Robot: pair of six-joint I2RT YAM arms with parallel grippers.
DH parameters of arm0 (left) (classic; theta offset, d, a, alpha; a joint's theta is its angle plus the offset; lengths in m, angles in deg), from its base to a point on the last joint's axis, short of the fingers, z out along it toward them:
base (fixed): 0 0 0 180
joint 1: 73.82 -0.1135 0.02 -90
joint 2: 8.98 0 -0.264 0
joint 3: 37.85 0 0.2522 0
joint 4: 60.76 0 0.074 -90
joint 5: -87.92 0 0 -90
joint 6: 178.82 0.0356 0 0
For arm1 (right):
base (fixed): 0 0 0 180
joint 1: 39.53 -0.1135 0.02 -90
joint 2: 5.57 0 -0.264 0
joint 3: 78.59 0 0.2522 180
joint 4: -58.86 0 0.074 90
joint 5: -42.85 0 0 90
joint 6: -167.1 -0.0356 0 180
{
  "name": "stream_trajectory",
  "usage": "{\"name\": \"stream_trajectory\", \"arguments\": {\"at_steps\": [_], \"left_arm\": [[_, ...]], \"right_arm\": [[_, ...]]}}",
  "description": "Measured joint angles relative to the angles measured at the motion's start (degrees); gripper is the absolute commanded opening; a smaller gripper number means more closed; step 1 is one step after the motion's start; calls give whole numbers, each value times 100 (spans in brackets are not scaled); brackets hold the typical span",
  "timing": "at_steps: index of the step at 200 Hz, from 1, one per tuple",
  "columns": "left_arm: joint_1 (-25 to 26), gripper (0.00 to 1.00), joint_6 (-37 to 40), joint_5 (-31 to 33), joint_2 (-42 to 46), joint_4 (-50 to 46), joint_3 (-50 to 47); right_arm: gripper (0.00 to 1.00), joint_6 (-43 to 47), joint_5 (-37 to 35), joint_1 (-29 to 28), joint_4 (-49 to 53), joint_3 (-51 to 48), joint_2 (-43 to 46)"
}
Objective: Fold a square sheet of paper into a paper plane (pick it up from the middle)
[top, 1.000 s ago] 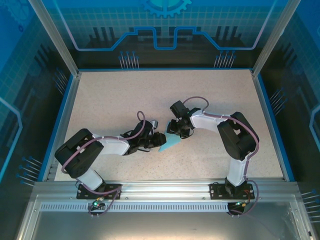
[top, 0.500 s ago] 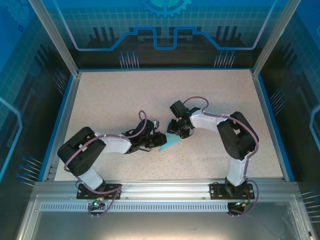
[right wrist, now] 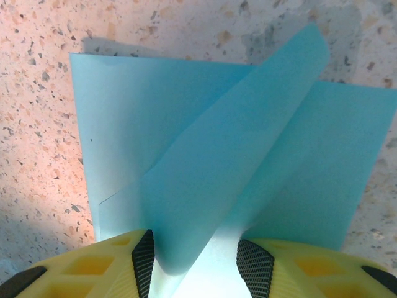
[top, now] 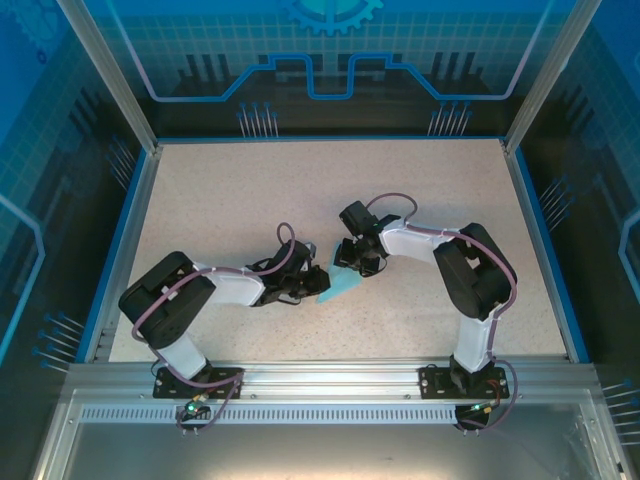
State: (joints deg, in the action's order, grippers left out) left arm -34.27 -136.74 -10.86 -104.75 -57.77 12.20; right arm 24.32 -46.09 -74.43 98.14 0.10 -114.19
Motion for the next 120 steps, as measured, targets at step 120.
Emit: {"name": "stream_trajectory", "arguments": {"at_steps": [120], "left_arm": [[4,18,-109,-57,481,184,0]], "right_arm": [[47,-42,-105,-39,254,199,-155]]}}
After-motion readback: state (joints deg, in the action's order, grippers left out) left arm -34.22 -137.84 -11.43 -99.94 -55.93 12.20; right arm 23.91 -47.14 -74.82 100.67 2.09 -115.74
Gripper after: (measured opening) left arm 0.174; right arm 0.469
